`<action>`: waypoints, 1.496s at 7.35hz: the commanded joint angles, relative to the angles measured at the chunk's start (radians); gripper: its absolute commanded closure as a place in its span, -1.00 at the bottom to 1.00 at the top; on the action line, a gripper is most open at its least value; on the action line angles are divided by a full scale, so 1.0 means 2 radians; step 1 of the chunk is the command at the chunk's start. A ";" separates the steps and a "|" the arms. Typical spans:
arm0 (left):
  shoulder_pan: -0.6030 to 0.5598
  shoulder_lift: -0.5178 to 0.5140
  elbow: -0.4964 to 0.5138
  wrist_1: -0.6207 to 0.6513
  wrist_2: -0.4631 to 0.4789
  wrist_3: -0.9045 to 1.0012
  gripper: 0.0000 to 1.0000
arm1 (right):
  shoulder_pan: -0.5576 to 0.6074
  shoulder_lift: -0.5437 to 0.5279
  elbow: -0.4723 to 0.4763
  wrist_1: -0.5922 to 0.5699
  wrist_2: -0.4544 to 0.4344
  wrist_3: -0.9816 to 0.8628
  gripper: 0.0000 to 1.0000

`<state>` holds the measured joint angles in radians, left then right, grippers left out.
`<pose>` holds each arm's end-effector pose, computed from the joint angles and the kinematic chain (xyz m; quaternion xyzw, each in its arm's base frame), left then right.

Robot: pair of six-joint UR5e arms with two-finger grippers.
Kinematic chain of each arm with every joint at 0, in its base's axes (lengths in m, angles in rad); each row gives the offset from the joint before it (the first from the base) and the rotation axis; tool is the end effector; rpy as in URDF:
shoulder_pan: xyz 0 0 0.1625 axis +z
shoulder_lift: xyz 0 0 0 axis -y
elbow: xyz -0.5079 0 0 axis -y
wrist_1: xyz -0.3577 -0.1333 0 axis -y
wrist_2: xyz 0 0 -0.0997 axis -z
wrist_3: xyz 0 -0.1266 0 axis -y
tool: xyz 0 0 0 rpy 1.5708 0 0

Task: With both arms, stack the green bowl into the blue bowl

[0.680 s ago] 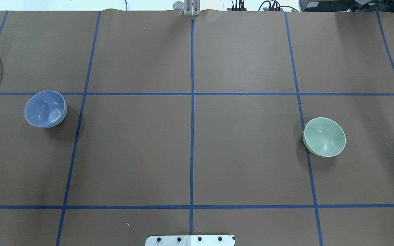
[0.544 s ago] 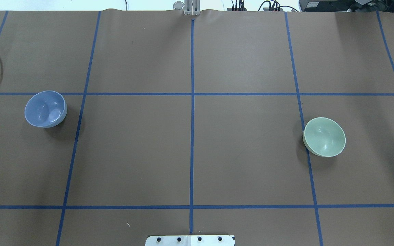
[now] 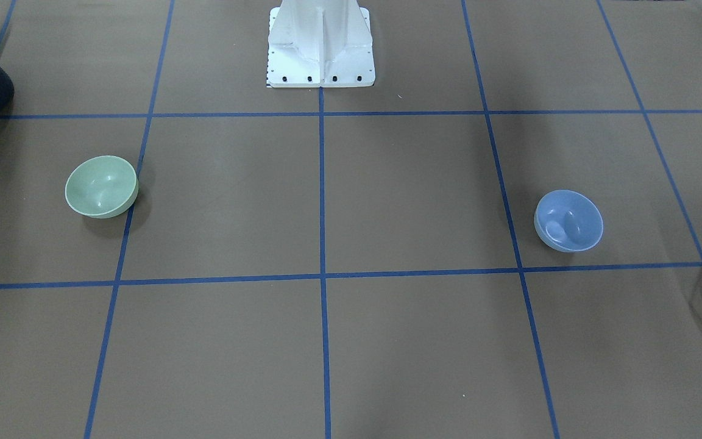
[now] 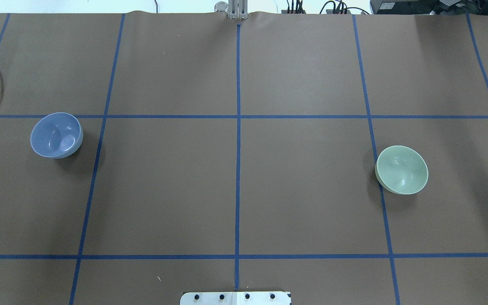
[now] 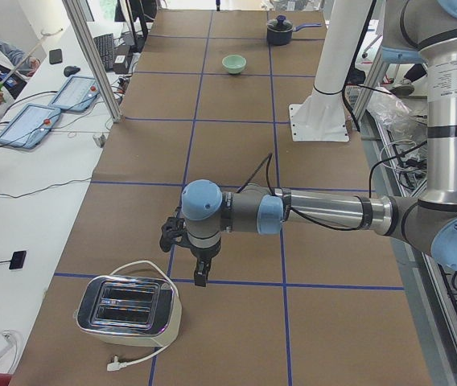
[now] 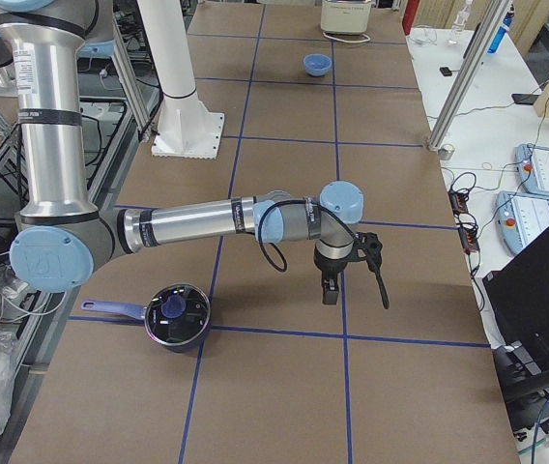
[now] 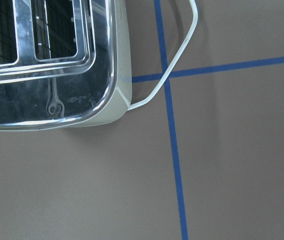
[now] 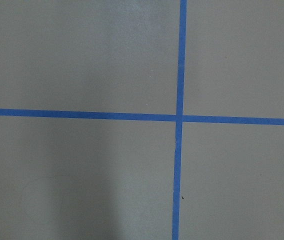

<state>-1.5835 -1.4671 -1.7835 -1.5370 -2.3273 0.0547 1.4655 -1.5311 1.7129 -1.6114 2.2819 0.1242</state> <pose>-0.0516 -0.4087 0.7131 0.0474 0.3676 0.0334 0.9282 -0.0005 -0.4868 0.6863 0.0259 -0.3525 -0.0157 0.9353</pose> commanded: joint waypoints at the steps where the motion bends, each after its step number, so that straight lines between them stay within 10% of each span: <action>1: 0.004 -0.010 -0.029 0.002 -0.025 -0.076 -1.00 | -0.011 0.007 0.000 0.000 0.001 0.004 -1.00; 7: 0.112 -0.058 0.019 -0.099 -0.026 -0.209 -0.98 | -0.103 0.050 0.088 0.010 0.061 0.092 -0.99; 11: 0.177 -0.101 0.062 -0.179 -0.025 -0.321 -0.96 | -0.182 -0.045 0.037 0.308 0.057 0.219 -0.98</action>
<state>-1.2745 -1.6504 -1.6721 -1.8460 -2.3789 -0.5145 1.1507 -1.5903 1.8454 -1.1873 2.4017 0.4692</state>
